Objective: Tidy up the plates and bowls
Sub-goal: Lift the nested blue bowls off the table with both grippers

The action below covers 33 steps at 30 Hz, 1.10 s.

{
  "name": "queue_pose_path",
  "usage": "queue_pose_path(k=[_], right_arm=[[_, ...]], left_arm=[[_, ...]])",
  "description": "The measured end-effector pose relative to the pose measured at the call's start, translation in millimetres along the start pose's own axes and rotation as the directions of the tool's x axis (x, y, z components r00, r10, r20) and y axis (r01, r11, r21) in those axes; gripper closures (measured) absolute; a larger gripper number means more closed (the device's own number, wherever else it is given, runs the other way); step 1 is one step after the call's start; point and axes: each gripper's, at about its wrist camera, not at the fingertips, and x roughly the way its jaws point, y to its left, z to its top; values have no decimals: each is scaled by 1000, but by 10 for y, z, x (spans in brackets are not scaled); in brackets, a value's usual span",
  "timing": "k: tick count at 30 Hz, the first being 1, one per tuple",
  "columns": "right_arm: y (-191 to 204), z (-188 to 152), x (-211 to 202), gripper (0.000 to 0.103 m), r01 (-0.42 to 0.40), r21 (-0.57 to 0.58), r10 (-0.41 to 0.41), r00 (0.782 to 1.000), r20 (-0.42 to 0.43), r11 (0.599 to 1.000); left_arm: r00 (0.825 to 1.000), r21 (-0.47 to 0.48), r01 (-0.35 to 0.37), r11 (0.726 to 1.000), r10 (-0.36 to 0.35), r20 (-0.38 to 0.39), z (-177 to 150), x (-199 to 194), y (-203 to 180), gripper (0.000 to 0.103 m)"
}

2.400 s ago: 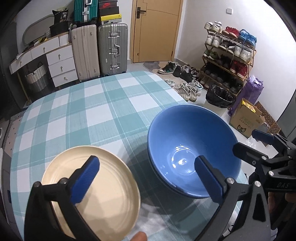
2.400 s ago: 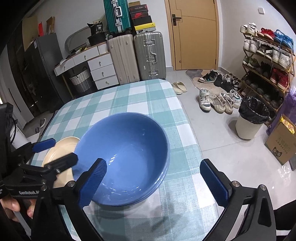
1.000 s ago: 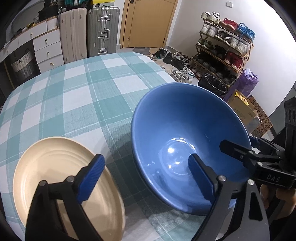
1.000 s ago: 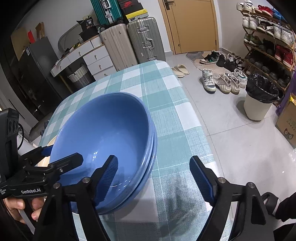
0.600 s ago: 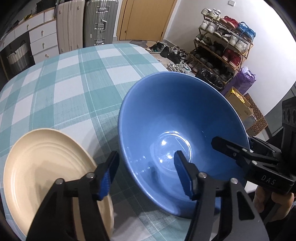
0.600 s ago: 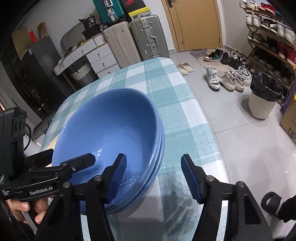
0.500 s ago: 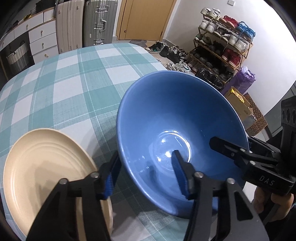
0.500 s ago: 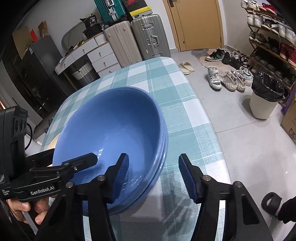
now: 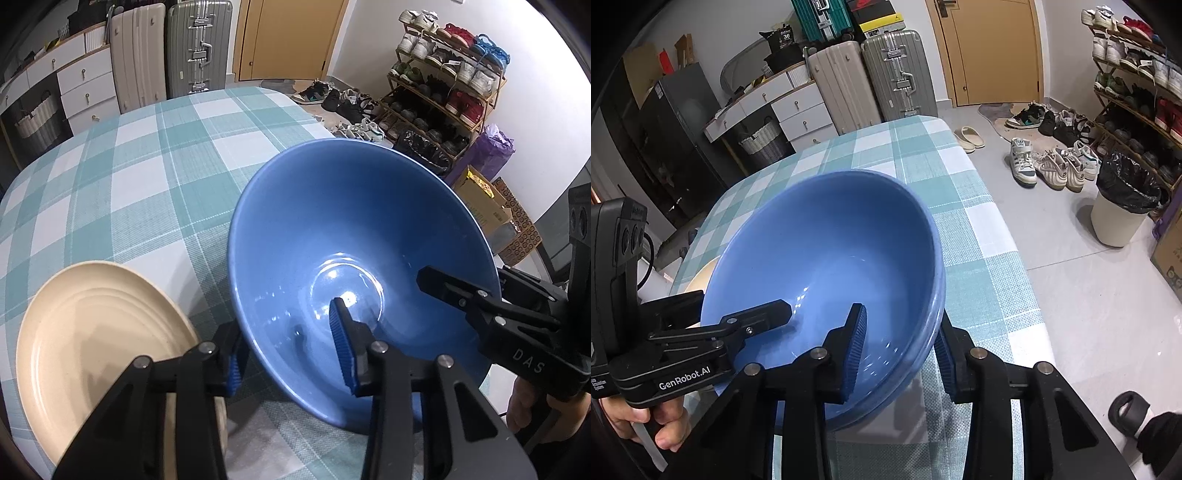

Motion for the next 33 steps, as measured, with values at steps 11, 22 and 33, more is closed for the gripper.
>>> queue_pose_path(k=[11, 22, 33], right_arm=[[16, 9, -30, 67, 6, -4, -6, 1000, 5, 1000], [1, 26, -33, 67, 10, -2, -10, 1000, 3, 1000], [-13, 0, -29, 67, 9, -3, -9, 1000, 4, 1000]], left_arm=[[997, 32, -70, 997, 70, 14, -12, -9, -92, 64], [995, 45, -97, 994, 96, 25, -12, -13, -129, 64], [994, 38, -109, 993, 107, 35, 1, -66, -96, 64]])
